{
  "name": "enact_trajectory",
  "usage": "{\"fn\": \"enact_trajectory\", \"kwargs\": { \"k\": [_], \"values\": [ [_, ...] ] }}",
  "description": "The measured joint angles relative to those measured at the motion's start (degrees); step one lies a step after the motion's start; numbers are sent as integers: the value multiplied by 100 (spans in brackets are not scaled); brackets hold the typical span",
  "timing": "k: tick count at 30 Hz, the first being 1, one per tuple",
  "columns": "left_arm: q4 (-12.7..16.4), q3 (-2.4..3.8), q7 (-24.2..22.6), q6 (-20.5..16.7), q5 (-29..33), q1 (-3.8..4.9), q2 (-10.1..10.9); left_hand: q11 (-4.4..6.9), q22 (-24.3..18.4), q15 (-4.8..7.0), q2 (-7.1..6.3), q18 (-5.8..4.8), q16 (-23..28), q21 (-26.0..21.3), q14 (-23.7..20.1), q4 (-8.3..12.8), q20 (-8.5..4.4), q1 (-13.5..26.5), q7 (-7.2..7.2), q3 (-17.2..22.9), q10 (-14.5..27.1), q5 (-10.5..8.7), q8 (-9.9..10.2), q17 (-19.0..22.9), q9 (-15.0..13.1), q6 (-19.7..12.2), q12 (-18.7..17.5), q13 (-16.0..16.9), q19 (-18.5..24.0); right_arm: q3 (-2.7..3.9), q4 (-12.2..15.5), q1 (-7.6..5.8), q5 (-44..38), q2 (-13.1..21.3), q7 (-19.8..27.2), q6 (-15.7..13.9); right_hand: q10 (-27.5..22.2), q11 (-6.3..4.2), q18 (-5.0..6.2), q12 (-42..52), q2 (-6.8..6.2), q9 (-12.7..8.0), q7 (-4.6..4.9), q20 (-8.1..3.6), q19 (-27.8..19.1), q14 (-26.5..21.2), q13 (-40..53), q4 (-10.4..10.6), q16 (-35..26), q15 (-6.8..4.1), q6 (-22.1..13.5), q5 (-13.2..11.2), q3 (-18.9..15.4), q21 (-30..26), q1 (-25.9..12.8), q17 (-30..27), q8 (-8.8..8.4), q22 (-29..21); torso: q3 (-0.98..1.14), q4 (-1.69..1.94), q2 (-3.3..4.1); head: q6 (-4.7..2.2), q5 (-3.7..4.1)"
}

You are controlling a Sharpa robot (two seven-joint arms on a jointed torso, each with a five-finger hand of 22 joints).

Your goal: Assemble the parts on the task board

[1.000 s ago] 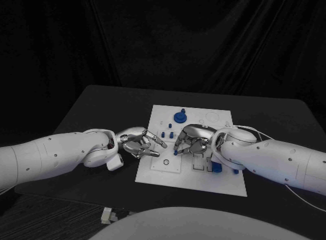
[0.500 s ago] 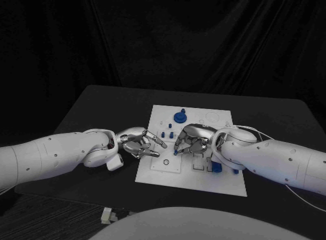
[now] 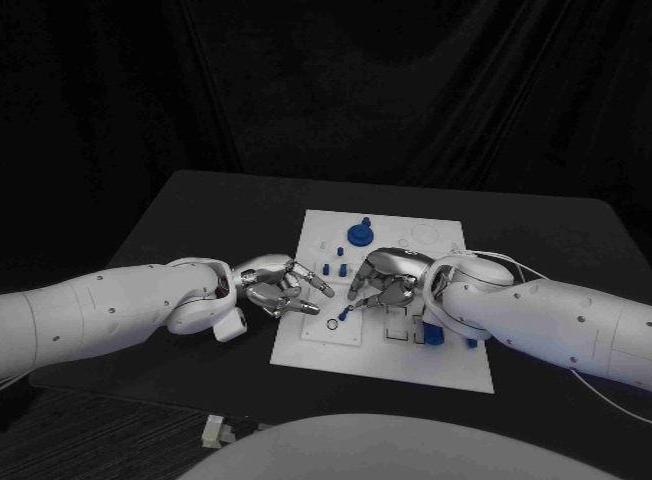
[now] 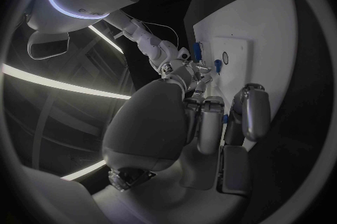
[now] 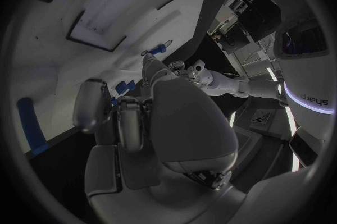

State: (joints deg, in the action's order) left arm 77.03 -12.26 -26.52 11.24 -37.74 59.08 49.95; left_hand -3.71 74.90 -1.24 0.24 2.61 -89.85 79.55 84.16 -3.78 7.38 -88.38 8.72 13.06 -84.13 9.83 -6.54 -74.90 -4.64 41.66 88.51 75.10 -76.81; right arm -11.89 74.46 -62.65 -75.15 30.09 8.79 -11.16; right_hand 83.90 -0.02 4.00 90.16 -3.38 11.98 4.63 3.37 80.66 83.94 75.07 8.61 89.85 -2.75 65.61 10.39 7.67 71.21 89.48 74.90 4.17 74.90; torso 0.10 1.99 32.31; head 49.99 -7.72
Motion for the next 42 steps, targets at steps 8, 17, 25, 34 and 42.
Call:
{"fn": "enact_trajectory", "kwargs": {
  "k": [8,17,25,34,42],
  "values": [
    [-3,0,5,5,0,0,-4,0,0,-14,0,-1,0,0,-15,0,0,0,20,0,0,0,0,0,0,20,1,-2,0,0,3,0,0,-8,0,1,0,0,1,0,0,0,0,0,0,0,1,0,0,0,0,0,0,0,0,0,0,1,0,0,0,0,2],
    [-9,0,12,10,0,0,-7,0,0,-20,0,0,0,0,-21,0,0,0,20,0,0,0,0,0,0,20,1,-5,0,0,50,0,-5,7,-1,-6,21,21,0,0,0,-6,0,0,0,0,1,0,0,0,0,0,0,0,0,0,0,4,0,0,1,0,-2],
    [34,0,0,-14,0,0,87,-21,0,-20,0,-1,0,0,-21,0,21,0,20,0,21,0,-22,0,0,20,2,-5,-21,-10,580,-188,-577,179,-125,-22,0,41,-12,-1,-189,-141,71,71,300,0,-14,109,0,0,-339,88,-141,575,-269,0,-34,4,0,0,1,0,-14],
    [150,1,-23,-137,0,0,304,-20,0,-20,9,0,0,0,-21,0,21,9,20,0,21,83,-56,0,-6,20,2,-4,-21,6,1492,-879,-2461,274,-671,354,5,-215,-180,-2,-513,-265,-307,-136,331,11,-13,255,0,-193,-1065,596,-190,1373,-636,0,-34,3,0,-2,-4,0,-68],
    [284,1,-35,-303,0,0,563,-20,0,-20,30,0,0,0,-21,-16,41,30,41,-16,21,182,-56,0,-6,41,3,-1,-1,2,1850,-1063,-3848,81,-1259,1162,11,-238,-268,-2,-618,69,-317,-227,348,1,-13,229,0,-268,-1260,1144,-164,1533,-741,5,34,2,-6,12,-14,0,-140]
  ]
}}
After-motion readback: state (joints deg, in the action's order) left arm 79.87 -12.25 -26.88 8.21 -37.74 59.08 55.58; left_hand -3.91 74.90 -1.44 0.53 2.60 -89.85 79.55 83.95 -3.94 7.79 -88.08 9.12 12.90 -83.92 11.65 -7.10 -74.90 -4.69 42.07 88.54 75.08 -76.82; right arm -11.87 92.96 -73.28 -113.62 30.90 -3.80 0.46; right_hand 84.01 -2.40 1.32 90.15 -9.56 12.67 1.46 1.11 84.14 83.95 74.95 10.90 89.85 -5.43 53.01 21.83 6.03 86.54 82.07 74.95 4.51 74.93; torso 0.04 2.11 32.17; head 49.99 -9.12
